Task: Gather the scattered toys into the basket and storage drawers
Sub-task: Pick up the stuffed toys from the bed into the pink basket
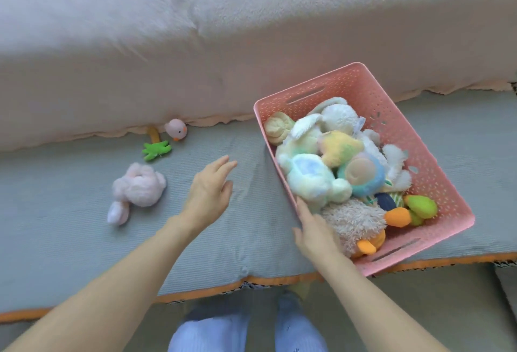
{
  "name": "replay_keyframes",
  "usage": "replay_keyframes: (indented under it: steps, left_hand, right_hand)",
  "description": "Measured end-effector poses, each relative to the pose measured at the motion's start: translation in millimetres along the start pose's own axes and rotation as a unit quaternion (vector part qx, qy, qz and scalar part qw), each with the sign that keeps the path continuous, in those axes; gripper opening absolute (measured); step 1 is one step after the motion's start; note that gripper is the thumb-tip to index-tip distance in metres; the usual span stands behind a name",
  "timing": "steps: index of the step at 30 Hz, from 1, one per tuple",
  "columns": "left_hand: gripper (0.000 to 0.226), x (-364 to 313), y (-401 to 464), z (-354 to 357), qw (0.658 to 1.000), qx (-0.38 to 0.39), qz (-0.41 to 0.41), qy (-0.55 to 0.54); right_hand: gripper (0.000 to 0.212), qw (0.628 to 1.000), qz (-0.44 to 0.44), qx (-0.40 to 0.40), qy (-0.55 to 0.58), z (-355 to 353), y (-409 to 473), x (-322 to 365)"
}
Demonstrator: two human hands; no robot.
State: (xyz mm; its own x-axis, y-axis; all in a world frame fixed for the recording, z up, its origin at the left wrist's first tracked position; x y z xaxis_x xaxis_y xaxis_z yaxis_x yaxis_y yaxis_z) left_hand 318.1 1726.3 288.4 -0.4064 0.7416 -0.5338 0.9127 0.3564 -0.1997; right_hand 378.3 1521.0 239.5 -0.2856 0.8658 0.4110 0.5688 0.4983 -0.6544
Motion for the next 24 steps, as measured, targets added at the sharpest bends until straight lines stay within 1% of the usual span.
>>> replay_keyframes:
  steps: [2,6,9,12,14,16,17,19,20,22,24]
  left_hand:
    - [0.039,45,-13,-15,0.999,0.0,-0.054,-0.001]
    - [0.039,130,-33,-37,0.993,0.016,-0.117,-0.006]
    - [0.038,184,-46,-47,0.989,0.056,-0.137,0.008]
    - [0.04,236,-53,-61,0.985,0.092,-0.146,0.027]
    - [0.043,267,-53,-70,0.982,0.106,-0.152,0.038]
    - [0.045,296,-49,-76,0.978,0.122,-0.16,0.047]
    - [0.045,309,-46,-77,0.977,0.128,-0.161,0.049]
    - [0.046,330,-37,-77,0.975,0.145,-0.163,0.05]
    - [0.048,339,-33,-73,0.972,0.16,-0.165,0.054]
    - [0.051,347,-24,-65,0.966,0.187,-0.167,0.057]
    - [0.06,350,-14,-55,0.966,0.201,-0.149,0.062]
  right_hand:
    - [0.063,0.998,0.033,-0.011,-0.053,-3,7,11]
    - [0.056,0.998,0.021,-0.041,-0.04,9,22,57]
    - [0.052,0.998,-0.017,-0.052,-0.024,33,37,113]
    - [0.051,0.998,-0.053,-0.035,-0.022,73,42,177]
    - [0.055,0.997,-0.07,-0.011,-0.03,104,41,212]
    - [0.061,0.996,-0.065,0.001,-0.067,127,39,232]
    - [0.062,0.994,-0.055,-0.013,-0.088,132,38,236]
    - [0.061,0.992,-0.048,-0.073,-0.093,134,35,234]
    - [0.061,0.99,-0.053,-0.11,-0.066,132,33,231]
    - [0.06,0.988,-0.05,-0.148,-0.004,130,32,225]
    - [0.056,0.983,-0.066,-0.172,-0.013,133,33,224]
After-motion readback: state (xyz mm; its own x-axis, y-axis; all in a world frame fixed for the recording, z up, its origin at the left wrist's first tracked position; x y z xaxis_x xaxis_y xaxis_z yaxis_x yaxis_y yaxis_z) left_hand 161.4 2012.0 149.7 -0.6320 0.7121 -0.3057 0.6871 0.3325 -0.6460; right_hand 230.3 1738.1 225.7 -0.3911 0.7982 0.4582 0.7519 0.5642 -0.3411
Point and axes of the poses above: each hand's wrist, its own y-axis towards the middle knuckle, its own z-axis out of the palm, x = y × z, the point moved 5 cm from there along y, towards the middle knuckle, and after that the axes turned 6 degrees about x, right-handed, at the moved point
